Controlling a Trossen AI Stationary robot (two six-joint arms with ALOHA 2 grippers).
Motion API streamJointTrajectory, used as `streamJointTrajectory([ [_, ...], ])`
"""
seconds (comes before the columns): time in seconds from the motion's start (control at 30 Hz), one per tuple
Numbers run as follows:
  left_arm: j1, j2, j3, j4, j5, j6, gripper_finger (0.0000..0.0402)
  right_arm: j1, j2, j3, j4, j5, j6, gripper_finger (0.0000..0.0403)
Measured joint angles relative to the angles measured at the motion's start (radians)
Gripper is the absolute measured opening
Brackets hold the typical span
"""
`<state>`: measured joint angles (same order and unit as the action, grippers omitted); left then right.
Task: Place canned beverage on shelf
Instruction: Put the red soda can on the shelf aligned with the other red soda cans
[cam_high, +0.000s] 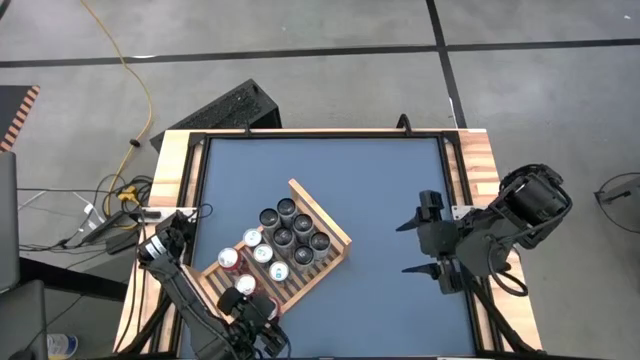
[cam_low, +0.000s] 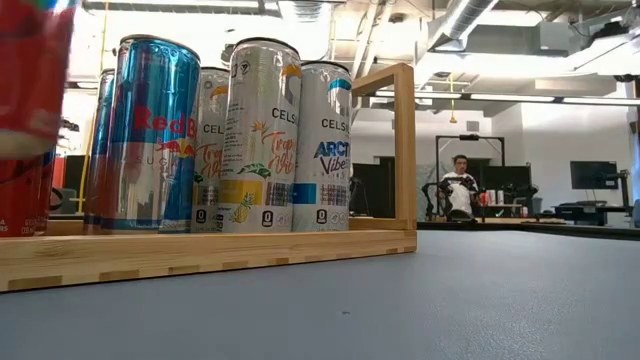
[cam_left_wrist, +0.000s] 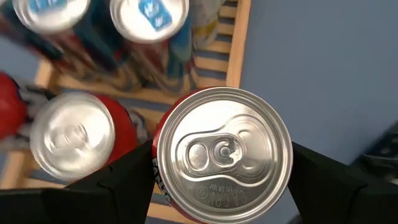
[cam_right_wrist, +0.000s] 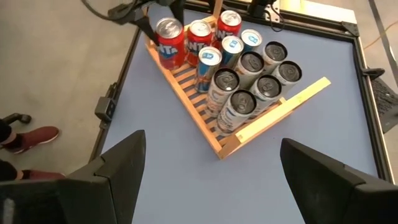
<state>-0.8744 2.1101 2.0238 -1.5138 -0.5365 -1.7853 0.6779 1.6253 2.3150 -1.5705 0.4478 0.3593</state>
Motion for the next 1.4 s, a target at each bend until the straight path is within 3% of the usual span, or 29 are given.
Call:
streamJointTrajectory([
  [0.4, -0.036, -0.175, -0.286, 0.161, -0.017, -0.118, 0.0291, -0.067, 0.000, 0.000, 0.001, 0.000, 0.002, 0.0332],
  [0.73, -0.031, -0.325, -0.588, 0.506, -0.017, -0.089, 0.0291, -0.066, 0.000, 0.000, 0.006, 0.000, 0.006, 0.0332],
  [1.1, -0.004, -0.325, -0.608, 0.509, 0.000, -0.027, 0.0291, -0.066, 0.000, 0.000, 0.008, -0.002, 0.034, 0.0332],
  [1.4, 0.001, -0.323, -0.608, 0.485, 0.001, -0.079, 0.0291, -0.065, 0.000, 0.000, 0.007, -0.005, 0.035, 0.0332],
])
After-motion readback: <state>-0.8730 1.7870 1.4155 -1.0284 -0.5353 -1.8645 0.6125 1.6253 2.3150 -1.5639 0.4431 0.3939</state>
